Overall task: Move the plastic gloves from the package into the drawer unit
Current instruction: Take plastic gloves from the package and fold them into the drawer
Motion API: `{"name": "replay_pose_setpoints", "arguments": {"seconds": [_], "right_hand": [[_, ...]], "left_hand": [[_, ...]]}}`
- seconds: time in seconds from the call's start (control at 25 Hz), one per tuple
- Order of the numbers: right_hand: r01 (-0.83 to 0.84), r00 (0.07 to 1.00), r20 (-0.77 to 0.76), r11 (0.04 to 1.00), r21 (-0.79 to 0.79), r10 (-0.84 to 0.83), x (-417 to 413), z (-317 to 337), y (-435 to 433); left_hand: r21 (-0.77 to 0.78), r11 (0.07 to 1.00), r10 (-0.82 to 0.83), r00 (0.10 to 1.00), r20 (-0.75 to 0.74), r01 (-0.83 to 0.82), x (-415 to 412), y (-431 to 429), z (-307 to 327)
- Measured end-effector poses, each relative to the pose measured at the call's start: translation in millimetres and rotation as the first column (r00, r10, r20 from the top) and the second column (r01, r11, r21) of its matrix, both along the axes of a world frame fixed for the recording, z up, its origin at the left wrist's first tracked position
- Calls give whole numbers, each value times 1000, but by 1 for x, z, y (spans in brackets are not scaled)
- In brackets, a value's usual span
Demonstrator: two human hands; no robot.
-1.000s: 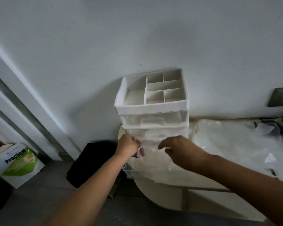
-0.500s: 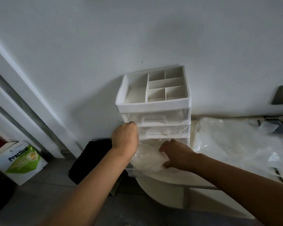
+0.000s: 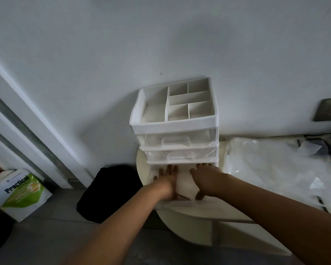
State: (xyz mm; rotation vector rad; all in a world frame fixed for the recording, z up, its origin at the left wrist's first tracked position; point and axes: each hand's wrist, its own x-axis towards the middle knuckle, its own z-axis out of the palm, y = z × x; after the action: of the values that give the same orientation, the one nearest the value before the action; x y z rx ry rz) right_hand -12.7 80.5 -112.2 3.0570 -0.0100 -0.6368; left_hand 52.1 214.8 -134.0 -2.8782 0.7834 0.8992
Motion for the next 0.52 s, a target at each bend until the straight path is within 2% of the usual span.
{"name": "replay_pose_setpoints", "arguments": {"seconds": [0.12, 0.2, 0.36, 0.44, 0.52], "right_hand": [[-23, 998, 54, 979, -201, 34, -11, 10, 6], [-72, 993, 80, 970, -233, 92, -19, 16, 10], [-223, 975, -48, 933, -283, 218, -26, 23, 9], [-225, 974, -95, 926, -302, 206, -26, 22, 4], [-210, 977, -84, 936, -284, 194, -27, 21, -1]], "left_hand": [[-12, 999, 40, 999, -14, -40, -2, -5, -2], [-11, 999, 37, 999, -1, -37, -3, -4, -3], [-52, 998, 33, 999, 0, -33, -4, -5, -1], [-156, 987, 34, 999, 23, -30, -1, -2, 3], [-325, 945, 52, 996, 71, -27, -2, 6, 17]]}}
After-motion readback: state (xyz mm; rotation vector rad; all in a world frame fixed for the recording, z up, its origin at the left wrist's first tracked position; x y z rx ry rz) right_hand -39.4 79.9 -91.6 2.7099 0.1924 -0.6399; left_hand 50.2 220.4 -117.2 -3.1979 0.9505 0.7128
